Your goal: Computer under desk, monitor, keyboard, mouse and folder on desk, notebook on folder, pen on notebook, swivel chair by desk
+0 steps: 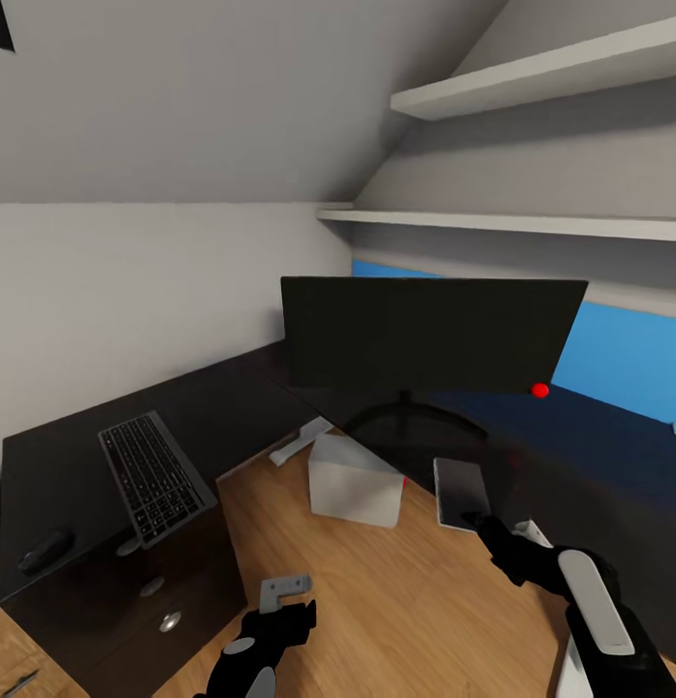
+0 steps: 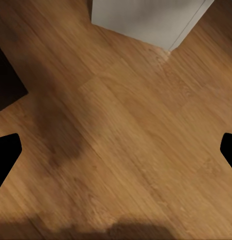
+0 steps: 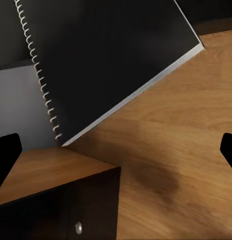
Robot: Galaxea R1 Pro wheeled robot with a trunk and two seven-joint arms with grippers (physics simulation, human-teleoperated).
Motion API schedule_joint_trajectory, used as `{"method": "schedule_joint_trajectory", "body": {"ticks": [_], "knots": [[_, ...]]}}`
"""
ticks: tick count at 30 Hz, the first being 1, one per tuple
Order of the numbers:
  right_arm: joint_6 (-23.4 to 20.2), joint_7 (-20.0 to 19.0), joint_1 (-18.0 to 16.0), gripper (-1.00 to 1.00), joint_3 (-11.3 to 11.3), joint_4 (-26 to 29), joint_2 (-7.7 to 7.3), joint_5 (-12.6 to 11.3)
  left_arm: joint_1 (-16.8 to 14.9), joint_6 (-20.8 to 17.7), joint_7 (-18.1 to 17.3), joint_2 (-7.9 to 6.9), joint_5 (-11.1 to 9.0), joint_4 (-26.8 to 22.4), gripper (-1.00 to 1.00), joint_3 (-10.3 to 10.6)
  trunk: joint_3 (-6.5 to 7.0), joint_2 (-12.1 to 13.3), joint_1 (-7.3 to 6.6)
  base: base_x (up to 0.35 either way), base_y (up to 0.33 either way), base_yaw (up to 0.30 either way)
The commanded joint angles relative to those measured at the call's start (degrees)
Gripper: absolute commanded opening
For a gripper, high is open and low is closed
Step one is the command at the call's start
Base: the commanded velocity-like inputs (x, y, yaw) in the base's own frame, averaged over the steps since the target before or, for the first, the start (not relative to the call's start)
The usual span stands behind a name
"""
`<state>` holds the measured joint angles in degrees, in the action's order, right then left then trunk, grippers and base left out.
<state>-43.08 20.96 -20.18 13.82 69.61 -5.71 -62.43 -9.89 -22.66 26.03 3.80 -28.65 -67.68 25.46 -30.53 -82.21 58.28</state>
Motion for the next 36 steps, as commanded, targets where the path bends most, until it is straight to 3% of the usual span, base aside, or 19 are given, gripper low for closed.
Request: {"method": "schedule_joint_trajectory", "body": {"ticks": [1,10,36], "knots": [[-0.29,0.23,-0.04,1.0,0.15,-0.02,0.0,-0.64,-0.05,-0.11,0.51,-0.02,-0.53,-0.08,1.0,0.11,-0.25,-0.45,0.23,0.0,0.0,0.0],[-1.28,-3.27,-0.04,1.0,0.63,-1.23,-0.35,-0.68,-0.05,-0.11,0.51,-0.02,-0.53,-0.08,1.0,0.14,-1.86,-4.06,2.2,0.0,0.0,0.0],[-1.35,-4.0,-0.03,1.0,0.63,-1.95,-0.62,-0.48,-0.05,-0.11,0.31,-0.06,-0.49,-0.06,1.0,0.4,-1.86,-4.06,2.2,0.0,0.0,0.0]]}}
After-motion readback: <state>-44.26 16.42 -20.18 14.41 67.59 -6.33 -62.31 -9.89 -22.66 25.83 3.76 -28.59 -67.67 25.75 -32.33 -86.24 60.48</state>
